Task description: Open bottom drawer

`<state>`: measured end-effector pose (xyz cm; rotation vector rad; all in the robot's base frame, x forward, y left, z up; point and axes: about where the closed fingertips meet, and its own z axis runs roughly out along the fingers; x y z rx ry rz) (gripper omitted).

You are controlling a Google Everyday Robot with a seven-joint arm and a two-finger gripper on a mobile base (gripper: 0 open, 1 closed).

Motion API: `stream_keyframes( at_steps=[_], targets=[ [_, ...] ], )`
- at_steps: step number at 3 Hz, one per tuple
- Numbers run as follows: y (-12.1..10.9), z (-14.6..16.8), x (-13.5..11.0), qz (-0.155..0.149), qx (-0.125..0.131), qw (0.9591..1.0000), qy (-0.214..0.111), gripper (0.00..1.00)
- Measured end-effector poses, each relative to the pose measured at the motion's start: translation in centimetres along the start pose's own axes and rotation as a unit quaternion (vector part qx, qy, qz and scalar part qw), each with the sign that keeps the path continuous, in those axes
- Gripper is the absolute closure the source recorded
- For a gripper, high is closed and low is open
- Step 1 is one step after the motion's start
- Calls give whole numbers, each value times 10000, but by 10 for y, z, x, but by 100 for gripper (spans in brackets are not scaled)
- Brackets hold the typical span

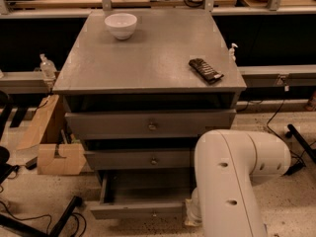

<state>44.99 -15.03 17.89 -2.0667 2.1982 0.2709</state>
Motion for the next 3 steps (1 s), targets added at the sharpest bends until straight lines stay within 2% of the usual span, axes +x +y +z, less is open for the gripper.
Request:
stream_keyframes(
  at_steps=[1,3],
  targets=[
    [0,-1,0,0,0,10000,0,97],
    [0,-1,0,0,-1,10000,0,100]
  ],
)
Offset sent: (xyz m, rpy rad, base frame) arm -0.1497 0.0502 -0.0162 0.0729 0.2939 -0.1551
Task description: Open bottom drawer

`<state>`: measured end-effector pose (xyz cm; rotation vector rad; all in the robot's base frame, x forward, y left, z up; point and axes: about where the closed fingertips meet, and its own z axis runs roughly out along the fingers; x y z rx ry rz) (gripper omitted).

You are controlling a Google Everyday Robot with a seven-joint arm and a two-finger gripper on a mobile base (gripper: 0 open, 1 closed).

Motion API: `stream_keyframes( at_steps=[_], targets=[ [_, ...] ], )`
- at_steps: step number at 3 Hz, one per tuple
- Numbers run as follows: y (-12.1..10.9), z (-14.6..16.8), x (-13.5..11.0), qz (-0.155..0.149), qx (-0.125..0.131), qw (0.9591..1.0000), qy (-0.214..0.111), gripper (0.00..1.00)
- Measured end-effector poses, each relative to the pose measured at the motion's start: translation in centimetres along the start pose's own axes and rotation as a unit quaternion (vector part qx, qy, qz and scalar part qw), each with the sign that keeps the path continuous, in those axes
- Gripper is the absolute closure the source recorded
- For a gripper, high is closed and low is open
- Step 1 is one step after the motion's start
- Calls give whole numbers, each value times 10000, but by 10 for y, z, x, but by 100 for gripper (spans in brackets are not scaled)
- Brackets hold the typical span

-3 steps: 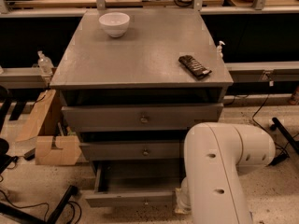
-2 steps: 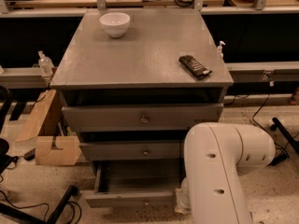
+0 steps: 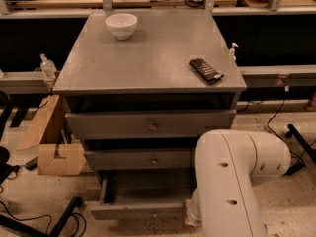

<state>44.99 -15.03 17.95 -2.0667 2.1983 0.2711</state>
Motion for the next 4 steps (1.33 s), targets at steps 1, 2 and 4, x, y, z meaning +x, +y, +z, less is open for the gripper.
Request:
stream_keyframes(
  at_steps=[1,2,4],
  targets=[
    [0,0,0,0,0,10000,0,100],
    [0,0,0,0,0,10000,0,100],
    [0,0,0,0,0,10000,0,84]
  ],
)
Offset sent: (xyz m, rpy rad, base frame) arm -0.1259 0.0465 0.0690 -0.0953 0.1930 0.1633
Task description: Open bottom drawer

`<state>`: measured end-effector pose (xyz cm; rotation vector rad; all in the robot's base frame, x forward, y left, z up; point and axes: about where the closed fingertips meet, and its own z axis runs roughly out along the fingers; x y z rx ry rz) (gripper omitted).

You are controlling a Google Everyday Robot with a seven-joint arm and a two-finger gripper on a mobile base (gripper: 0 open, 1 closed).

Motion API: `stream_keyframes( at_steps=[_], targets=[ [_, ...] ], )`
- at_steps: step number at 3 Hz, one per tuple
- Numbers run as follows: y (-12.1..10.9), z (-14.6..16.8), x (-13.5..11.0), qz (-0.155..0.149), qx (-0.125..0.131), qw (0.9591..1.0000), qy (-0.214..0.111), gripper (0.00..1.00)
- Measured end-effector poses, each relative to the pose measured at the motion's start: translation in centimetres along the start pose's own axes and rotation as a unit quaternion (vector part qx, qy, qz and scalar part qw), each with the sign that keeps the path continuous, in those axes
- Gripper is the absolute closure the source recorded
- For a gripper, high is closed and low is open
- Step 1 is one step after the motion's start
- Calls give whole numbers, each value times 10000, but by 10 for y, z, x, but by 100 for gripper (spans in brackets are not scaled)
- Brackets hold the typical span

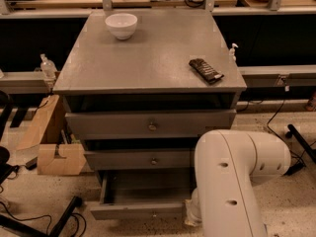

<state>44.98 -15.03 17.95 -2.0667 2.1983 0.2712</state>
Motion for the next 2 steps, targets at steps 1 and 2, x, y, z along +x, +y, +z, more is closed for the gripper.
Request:
stream_keyframes(
  at_steps=[1,2],
  targets=[
    [0,0,0,0,0,10000,0,59],
    [0,0,0,0,0,10000,0,37]
  ],
)
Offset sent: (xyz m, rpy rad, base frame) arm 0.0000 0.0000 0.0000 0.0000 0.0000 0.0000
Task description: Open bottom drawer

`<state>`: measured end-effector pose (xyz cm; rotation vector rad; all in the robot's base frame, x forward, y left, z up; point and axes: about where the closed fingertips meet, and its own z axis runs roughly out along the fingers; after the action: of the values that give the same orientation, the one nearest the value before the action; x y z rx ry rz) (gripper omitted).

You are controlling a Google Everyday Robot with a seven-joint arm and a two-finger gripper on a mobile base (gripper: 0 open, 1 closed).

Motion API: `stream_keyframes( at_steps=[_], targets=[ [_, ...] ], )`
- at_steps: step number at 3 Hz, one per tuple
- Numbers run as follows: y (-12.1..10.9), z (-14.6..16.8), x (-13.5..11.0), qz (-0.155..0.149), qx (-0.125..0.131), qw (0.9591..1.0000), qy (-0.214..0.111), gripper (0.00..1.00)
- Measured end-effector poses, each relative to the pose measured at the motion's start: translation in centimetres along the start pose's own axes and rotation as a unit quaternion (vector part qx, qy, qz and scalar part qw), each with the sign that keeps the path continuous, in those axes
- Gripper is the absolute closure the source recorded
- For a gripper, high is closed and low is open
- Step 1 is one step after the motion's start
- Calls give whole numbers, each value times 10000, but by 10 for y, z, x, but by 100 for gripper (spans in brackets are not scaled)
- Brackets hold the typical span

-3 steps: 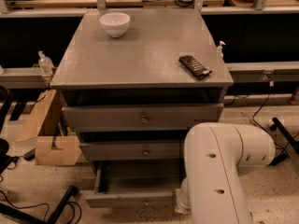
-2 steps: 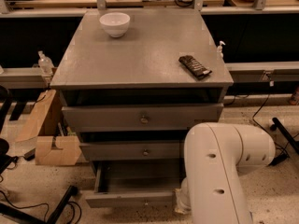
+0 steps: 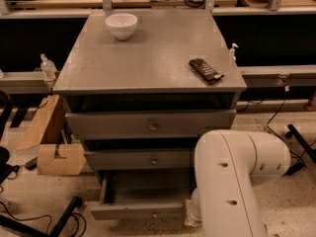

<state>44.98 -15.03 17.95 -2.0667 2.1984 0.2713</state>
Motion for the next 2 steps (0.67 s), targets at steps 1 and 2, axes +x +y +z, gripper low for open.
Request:
stream_keyframes(
  at_steps=[1,2],
  targets=[
    [0,0,0,0,0,10000,0,15],
    [0,0,0,0,0,10000,0,0]
  ],
)
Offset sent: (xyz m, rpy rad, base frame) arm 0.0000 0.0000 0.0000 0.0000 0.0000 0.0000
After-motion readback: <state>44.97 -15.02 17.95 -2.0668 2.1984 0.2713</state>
